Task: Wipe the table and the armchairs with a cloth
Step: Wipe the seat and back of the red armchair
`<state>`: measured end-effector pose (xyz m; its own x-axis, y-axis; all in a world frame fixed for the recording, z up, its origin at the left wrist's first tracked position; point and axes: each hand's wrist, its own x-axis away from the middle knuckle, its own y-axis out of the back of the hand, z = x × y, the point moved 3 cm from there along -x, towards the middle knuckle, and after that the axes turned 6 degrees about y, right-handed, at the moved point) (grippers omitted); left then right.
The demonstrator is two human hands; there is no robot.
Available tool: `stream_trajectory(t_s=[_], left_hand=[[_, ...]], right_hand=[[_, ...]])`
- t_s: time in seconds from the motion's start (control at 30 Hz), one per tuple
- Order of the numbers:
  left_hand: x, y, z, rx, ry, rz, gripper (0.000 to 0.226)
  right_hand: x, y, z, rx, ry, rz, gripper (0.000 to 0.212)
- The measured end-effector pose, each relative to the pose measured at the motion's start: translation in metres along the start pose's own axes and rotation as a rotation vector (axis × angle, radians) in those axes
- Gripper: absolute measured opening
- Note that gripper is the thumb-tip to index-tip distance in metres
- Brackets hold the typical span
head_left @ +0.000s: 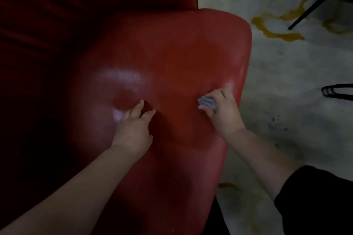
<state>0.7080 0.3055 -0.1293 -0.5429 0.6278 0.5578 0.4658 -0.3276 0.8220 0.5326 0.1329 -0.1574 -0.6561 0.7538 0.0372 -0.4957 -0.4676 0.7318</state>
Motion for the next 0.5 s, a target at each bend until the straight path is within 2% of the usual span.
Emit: stream_trajectory(t_s=[0.13,0.2,0.37,0.5], left_hand=[[0.019,-0.012,0.008,0.07,0.047,0.014,0.083],[0.028,-0.015,0.009,0.111,0.056,-0.011,0.078],[0.052,-0.022,0.013,0.197,0.146,-0.094,0.068],[0.076,-0.036,0.019,0.207,0.177,-0.033,0.068]], right_hand=[[0.046,-0.02,0.015,0.082,0.005,0.072,0.031],[0.064,-0.024,0.019,0.046,0.01,0.116,0.03],[0.045,-0.023,0.032,-0.092,0.032,0.069,0.03],[0.059,-0.041,0.049,0.07,0.07,0.152,0.031]])
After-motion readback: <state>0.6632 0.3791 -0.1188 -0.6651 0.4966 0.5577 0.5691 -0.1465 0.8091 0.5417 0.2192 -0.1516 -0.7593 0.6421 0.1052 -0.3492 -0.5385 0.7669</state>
